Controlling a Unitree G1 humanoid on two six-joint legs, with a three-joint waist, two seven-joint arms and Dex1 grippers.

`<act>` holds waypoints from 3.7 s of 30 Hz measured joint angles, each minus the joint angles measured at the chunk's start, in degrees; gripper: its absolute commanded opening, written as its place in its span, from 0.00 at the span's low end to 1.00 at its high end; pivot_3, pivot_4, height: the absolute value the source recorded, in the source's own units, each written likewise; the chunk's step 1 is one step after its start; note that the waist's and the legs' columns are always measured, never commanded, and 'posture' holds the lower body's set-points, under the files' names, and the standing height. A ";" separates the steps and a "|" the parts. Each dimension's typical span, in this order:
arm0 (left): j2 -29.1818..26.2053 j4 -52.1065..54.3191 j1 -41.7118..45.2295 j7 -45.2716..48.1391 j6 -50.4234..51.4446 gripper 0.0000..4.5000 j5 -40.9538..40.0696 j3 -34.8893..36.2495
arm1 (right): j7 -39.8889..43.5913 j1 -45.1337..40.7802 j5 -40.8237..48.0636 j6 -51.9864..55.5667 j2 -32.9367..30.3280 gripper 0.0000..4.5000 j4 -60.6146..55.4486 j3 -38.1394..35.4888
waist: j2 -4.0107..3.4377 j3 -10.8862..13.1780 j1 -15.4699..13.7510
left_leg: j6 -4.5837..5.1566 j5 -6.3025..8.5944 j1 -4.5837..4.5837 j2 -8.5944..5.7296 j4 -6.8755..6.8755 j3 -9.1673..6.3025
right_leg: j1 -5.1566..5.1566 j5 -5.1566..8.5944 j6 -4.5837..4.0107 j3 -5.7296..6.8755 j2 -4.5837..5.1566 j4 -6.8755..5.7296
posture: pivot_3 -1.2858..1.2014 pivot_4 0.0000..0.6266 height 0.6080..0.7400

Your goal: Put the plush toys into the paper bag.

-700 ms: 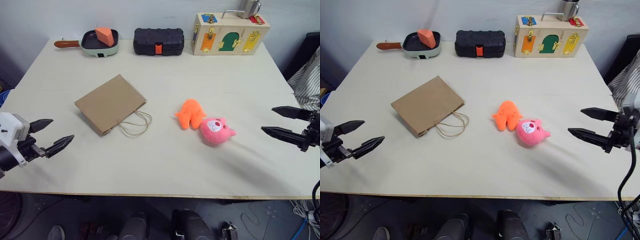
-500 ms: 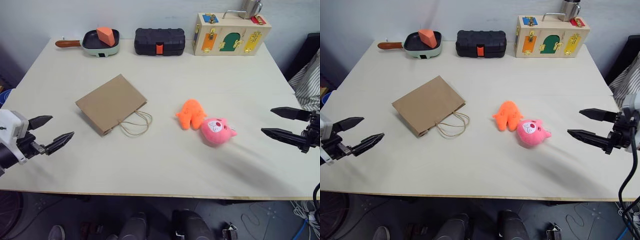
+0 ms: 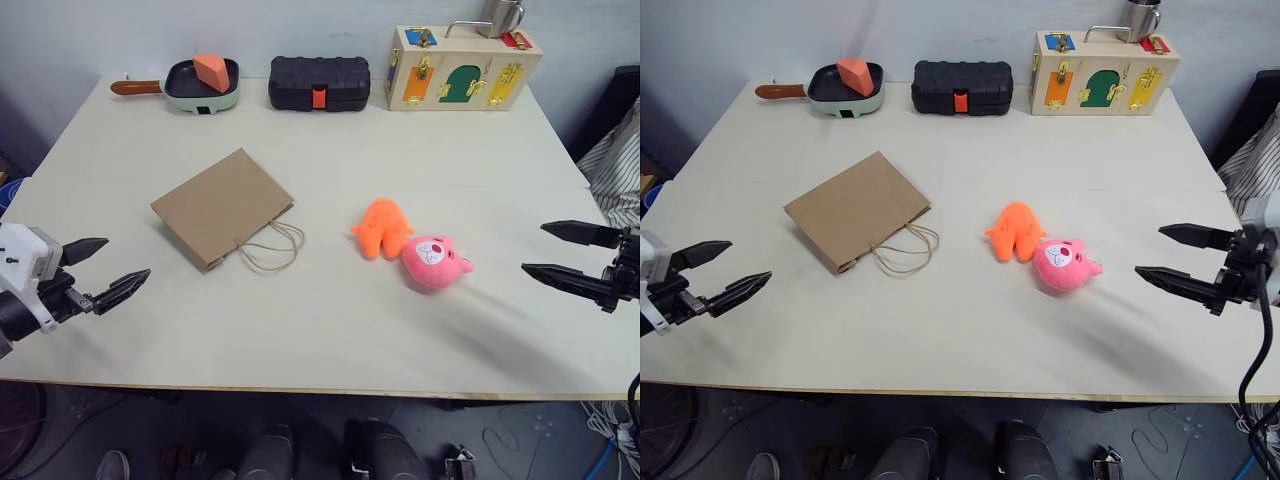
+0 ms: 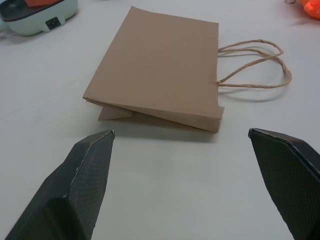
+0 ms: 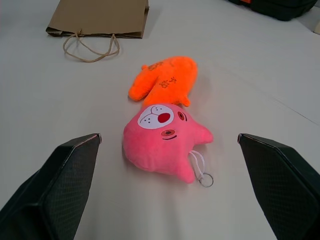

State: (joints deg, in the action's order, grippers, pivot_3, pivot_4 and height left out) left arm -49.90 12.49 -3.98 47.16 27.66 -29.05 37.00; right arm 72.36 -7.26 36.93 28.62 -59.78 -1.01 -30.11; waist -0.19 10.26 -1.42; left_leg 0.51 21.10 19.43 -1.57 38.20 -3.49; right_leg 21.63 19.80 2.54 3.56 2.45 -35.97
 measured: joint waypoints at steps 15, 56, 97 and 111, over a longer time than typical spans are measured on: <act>-6.63 -2.63 30.46 7.87 3.81 1.00 5.23 -30.38 | -3.97 -2.11 4.79 4.01 -0.22 0.99 -18.80 2.41 | -0.07 0.00 -0.19 | -0.02 0.01 0.01 -0.08 0.09 0.03 | 0.02 -0.03 0.06 -0.07 -0.02 -0.09 | 0.52 0.24 1.00; 15.75 -31.93 55.53 16.73 -16.73 0.01 22.77 -47.12 | -23.04 -1.09 7.38 7.48 6.61 1.00 -35.81 12.58 | 0.03 0.03 -0.07 | 0.12 0.11 1.25 -0.19 1.55 0.39 | 1.49 -0.05 0.09 -0.43 0.00 -1.57 | 0.52 0.24 1.00; 16.37 -9.21 52.40 10.53 14.13 0.00 2.65 -41.73 | -33.10 -33.35 -28.14 -3.38 40.24 0.01 1.31 52.75 | 0.04 -0.01 3.01 | 0.02 0.06 1.70 -0.24 1.93 0.56 | 2.23 -0.05 0.10 -0.74 -0.02 -2.21 | 0.52 0.24 1.00; 16.97 -10.65 51.71 9.16 14.56 0.00 3.34 -39.55 | -28.87 -35.92 -29.64 -3.41 45.23 0.01 6.93 49.54 | 0.04 -0.01 3.25 | -0.01 0.05 1.71 -0.27 1.95 0.56 | 2.43 -0.06 0.10 -0.80 0.00 -2.62 | 0.52 0.24 1.00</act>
State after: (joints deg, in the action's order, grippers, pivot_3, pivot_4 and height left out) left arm -32.93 1.84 47.73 56.32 42.22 -25.71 -2.55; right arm 43.49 -43.18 7.29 25.21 -14.55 5.92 19.43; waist -0.15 10.25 1.83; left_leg 0.50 21.15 21.14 -1.84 40.15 -2.93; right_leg 24.07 19.75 2.65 2.76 2.45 -38.60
